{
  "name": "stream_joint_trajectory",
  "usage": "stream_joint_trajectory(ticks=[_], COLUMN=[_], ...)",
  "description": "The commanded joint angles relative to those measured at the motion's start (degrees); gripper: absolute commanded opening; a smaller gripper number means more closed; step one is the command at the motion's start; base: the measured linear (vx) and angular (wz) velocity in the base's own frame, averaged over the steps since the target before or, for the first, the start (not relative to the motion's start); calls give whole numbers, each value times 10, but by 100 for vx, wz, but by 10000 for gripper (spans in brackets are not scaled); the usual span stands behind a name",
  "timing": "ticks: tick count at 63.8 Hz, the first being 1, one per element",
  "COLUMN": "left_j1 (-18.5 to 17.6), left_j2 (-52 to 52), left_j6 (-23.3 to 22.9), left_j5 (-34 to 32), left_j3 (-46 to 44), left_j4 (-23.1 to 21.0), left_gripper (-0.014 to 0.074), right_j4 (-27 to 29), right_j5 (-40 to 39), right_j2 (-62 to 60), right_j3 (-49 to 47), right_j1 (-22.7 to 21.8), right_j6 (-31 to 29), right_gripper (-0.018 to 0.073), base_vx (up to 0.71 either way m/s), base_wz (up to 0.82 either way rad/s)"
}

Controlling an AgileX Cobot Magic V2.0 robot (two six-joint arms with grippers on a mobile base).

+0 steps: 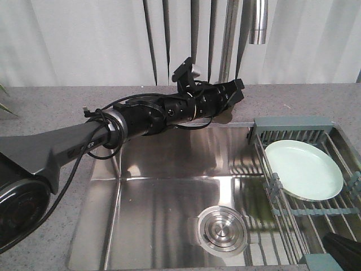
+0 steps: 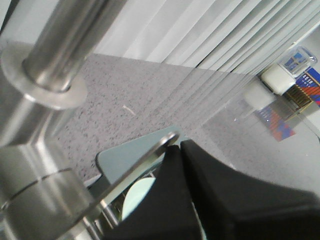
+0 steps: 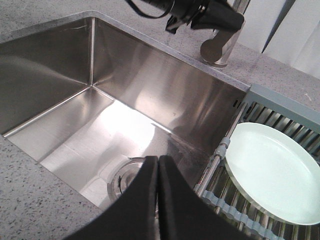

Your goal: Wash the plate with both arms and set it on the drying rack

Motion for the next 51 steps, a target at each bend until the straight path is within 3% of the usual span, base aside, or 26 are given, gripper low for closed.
stream_joint_trajectory(ticks=[1, 26, 30, 35, 42, 51], left_j1=[2, 2, 2, 2, 2, 2], left_j2=[-40, -56, -63, -71, -87, -127], left_j6=[5, 2, -10, -56, -56, -56], left_j5=[38, -45, -54, -64, -97, -119], left_j3=[-33, -33, -33, -33, -32, 18], left_j4=[-30, -23, -11, 37, 100, 101], left_gripper=[-6, -6, -6, -6, -7, -7], right_j4=[21, 21, 21, 21, 21, 20], right_j5=[-22, -22, -22, -22, -22, -22], right_j2=[5, 5, 5, 5, 5, 5], right_j3=[-15, -15, -15, -15, -15, -15], right_j1=[-2, -2, -2, -2, -2, -2], right_j6=[-1, -1, -1, -1, -1, -1], right_gripper=[-4, -4, -4, -4, -4, -4], base_vx=[0, 0, 0, 0, 0, 0], base_wz=[0, 0, 0, 0, 0, 0])
